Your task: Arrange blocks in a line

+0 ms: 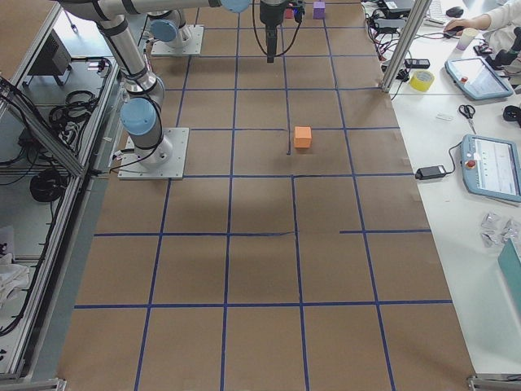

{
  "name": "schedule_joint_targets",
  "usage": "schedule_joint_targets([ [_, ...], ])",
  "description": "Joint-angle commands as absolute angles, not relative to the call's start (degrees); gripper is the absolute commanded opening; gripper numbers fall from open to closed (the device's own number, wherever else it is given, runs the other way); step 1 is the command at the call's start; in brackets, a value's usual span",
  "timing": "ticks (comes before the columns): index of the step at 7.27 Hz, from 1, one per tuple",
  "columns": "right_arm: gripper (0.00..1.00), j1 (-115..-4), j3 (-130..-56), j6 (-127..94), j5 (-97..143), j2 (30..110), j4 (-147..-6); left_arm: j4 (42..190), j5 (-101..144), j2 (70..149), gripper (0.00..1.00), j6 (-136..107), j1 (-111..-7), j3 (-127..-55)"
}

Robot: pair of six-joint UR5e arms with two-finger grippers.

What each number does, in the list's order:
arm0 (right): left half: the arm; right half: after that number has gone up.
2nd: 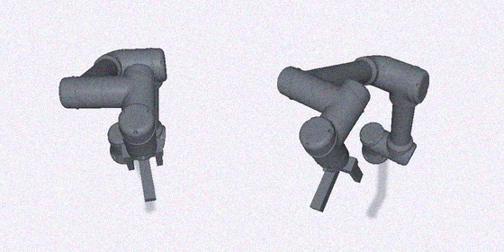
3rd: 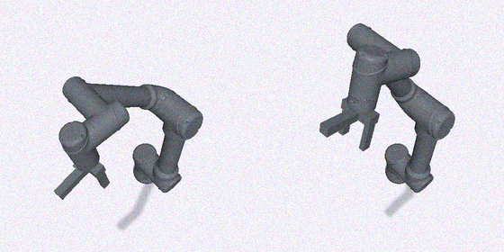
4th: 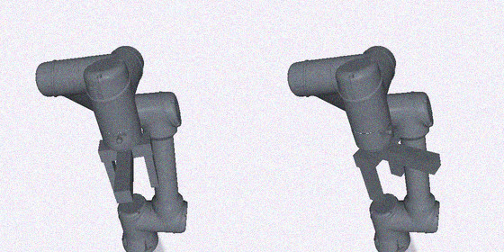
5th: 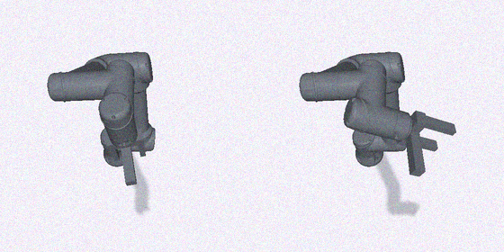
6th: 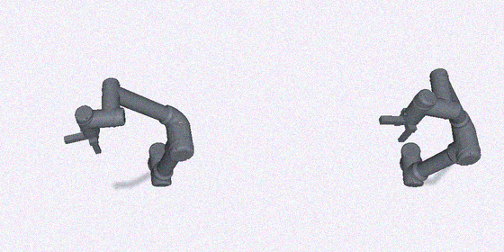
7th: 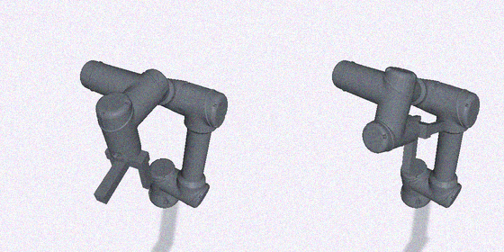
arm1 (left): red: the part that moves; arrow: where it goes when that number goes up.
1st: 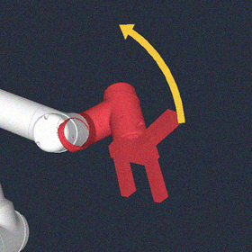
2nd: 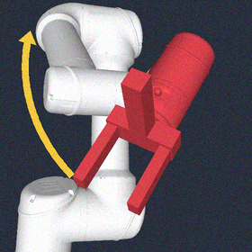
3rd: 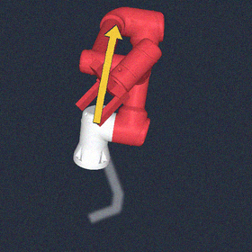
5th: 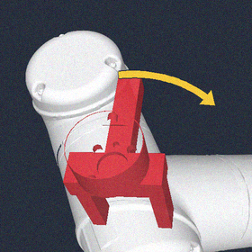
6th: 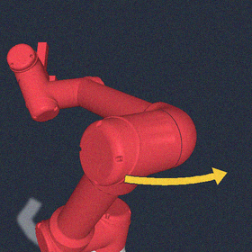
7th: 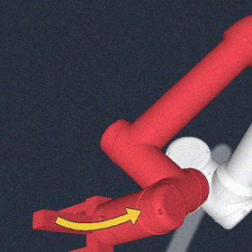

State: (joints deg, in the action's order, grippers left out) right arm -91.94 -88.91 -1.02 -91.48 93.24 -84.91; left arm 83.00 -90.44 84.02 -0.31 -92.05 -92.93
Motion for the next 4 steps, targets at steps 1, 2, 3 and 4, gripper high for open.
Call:
schedule_joint_targets([
  [1,1.0,-92.0,-88.9,-0.7,-91.3,93.2,-85.0,83.1,-90.5,84.0,1.0,-0.3,-92.0,-92.9],
  [2,1.0,-91.9,-88.9,-0.7,-91.3,93.2,-85.1,83.1,-90.5,83.9,1.0,-0.4,-92.0,-93.1],
  [3,1.0,-91.9,-88.9,-0.9,-91.3,93.3,-85.1,83.1,-90.5,83.9,1.0,-0.4,-92.0,-93.1],
  [4,1.0,-92.0,-88.9,-1.1,-91.3,93.3,-85.3,83.1,-90.6,83.8,1.0,-0.3,-92.0,-93.1],
])
